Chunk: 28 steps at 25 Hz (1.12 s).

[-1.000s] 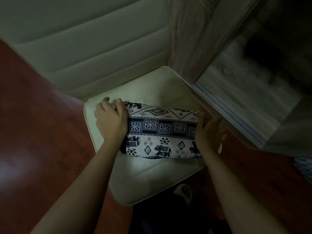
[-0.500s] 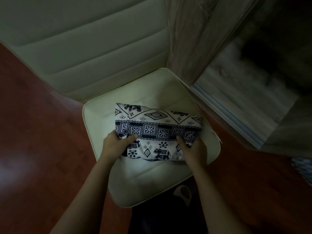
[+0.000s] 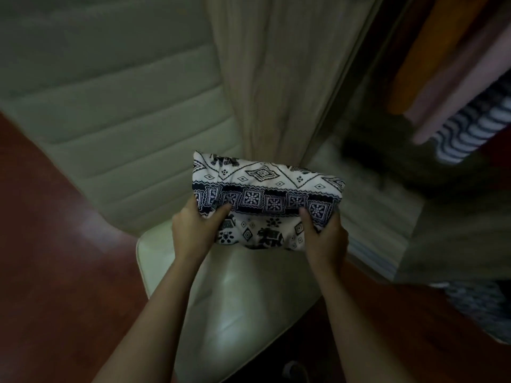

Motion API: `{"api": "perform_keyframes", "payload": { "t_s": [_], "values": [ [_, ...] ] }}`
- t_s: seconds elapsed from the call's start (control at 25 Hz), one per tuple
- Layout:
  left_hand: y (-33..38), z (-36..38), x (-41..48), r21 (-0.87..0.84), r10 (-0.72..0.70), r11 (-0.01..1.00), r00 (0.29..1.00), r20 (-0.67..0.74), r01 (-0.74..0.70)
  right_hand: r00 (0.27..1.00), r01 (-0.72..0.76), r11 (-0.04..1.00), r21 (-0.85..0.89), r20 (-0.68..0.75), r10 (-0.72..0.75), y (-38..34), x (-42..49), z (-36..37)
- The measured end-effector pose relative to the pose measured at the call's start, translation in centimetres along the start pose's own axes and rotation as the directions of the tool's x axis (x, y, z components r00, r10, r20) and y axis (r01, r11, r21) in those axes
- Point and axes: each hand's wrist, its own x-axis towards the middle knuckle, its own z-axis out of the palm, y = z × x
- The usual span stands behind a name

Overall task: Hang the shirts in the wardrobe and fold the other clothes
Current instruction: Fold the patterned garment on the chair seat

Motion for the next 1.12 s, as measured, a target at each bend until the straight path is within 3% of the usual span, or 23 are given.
{"api": "perform_keyframes", "payload": {
  "t_s": [0.28,0.56,0.84,1.12],
  "values": [
    [26.2,-10.5,2.9,-0.207,0.282,0.933,0.956,-0.079,-0.293,0.927,0.237,0.971,0.008,-0.301,-0.224,-20.9,7.8,-16.7],
    [50.5,-19.2,2.1,-0.321,0.61,0.704,0.771,-0.183,-0.633,0.704,0.471,0.88,-0.054,-0.578,-0.413,-37.7,12.8,-35.9],
    [65.8,-20.5,-2.1,-0.453,0.777,0.435,0.578,-0.247,-0.778,0.453,0.53,0.817,-0.226,-0.739,-0.498,-43.7,13.0,-51.8],
    [77.3,-16.8,-6.3,-0.512,0.835,0.26,0.457,-0.307,-0.818,0.331,0.534,0.778,-0.33,-0.766,-0.551,-44.5,15.7,-63.9]
  ]
}}
